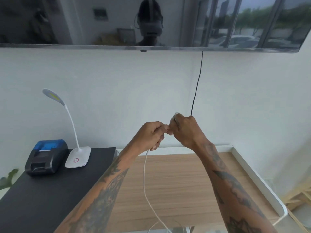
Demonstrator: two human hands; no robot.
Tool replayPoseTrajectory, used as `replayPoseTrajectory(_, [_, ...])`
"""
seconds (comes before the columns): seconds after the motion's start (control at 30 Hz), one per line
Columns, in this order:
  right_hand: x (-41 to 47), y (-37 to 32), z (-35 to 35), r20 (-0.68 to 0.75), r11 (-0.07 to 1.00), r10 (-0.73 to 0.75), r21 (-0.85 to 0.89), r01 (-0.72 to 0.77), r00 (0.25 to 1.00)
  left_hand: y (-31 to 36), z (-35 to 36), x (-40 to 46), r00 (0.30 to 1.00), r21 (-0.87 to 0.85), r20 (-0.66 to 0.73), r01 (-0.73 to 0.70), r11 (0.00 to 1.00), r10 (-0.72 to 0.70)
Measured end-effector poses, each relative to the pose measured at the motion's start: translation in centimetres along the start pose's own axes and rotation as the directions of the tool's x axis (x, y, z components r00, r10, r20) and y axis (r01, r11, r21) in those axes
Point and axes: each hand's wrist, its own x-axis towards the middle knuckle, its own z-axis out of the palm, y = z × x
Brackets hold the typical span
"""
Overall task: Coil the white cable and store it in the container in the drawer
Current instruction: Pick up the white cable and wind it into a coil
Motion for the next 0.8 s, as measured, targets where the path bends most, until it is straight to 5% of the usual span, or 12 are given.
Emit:
replayPoseTrajectory(0.2, [-0.4, 0.6, -2.7, 0.401, 0.947, 0.066, 0.263, -0.184, 0.914, 0.8, -0.9, -0.3, 0.994, 0.032, 0.11, -0.007, 0.999, 0.003])
replayPoseTrajectory(0.4, [-0.8, 2.4, -4.5, 0.627, 0.851, -0.048, 0.433, -0.296, 0.778, 1.4, -0.4, -1.0, 0.949, -0.078, 0.312, 0.068, 0.995, -0.04])
replayPoseTrajectory(0.57, [-1.6, 3.8, -4.7, 0.682, 0.661, -0.182, 0.618, -0.425, 0.709, 1.5, -0.8, -0.8, 0.964, -0.017, 0.265, 0.022, 1.0, -0.017])
replayPoseTrajectory(0.67, [-2.3, 3.1, -4.2, 0.59, 0.365, -0.267, 0.794, -0.486, 0.762, 1.9, -0.2, -0.6, 0.967, -0.128, 0.251, -0.01, 0.992, 0.043])
replayPoseTrajectory(0.8, [-2.8, 0.7, -3.8, 0.343, -0.246, -0.197, 0.889, -0.385, 0.918, 2.1, 0.2, -0.3, 0.972, -0.263, 0.219, -0.02, 0.965, 0.08])
